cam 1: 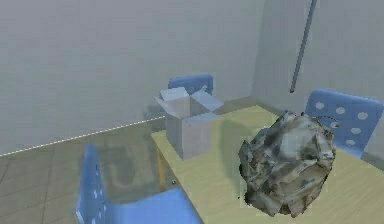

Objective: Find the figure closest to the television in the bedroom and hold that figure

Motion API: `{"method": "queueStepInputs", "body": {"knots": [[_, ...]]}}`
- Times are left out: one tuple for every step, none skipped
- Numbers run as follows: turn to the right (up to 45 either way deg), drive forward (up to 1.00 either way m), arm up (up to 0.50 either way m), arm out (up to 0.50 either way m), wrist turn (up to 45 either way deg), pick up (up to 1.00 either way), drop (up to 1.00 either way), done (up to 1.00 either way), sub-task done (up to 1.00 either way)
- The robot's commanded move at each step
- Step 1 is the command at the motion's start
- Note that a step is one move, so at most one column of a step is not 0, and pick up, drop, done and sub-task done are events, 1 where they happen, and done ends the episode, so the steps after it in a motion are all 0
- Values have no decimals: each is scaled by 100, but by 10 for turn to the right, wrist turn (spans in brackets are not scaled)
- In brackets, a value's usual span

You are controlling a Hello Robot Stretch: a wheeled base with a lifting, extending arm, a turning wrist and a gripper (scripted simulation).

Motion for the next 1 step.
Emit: {"method": "queueStepInputs", "body": {"knots": [[0, 0, 10, 0, 0, 0, 0, 0, 0]]}}
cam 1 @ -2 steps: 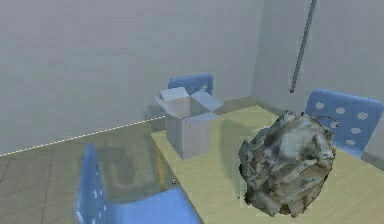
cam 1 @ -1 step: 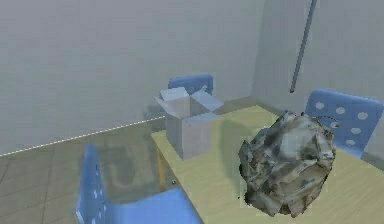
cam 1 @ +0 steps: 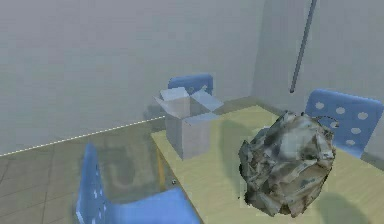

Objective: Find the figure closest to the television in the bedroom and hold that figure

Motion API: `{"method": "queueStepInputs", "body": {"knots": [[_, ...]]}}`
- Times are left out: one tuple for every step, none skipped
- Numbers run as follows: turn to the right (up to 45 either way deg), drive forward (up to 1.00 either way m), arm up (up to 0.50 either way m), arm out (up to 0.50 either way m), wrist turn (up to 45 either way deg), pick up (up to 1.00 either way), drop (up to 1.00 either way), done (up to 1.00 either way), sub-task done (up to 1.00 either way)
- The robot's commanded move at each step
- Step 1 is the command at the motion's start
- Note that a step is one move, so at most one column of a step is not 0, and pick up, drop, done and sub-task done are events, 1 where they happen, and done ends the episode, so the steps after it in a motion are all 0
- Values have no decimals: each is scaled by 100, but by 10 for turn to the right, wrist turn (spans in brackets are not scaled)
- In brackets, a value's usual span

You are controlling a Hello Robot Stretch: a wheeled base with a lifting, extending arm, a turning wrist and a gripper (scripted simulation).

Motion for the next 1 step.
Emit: {"method": "queueStepInputs", "body": {"knots": [[0, 0, 0, 0, 0, 0, 0, 100, 0]]}}
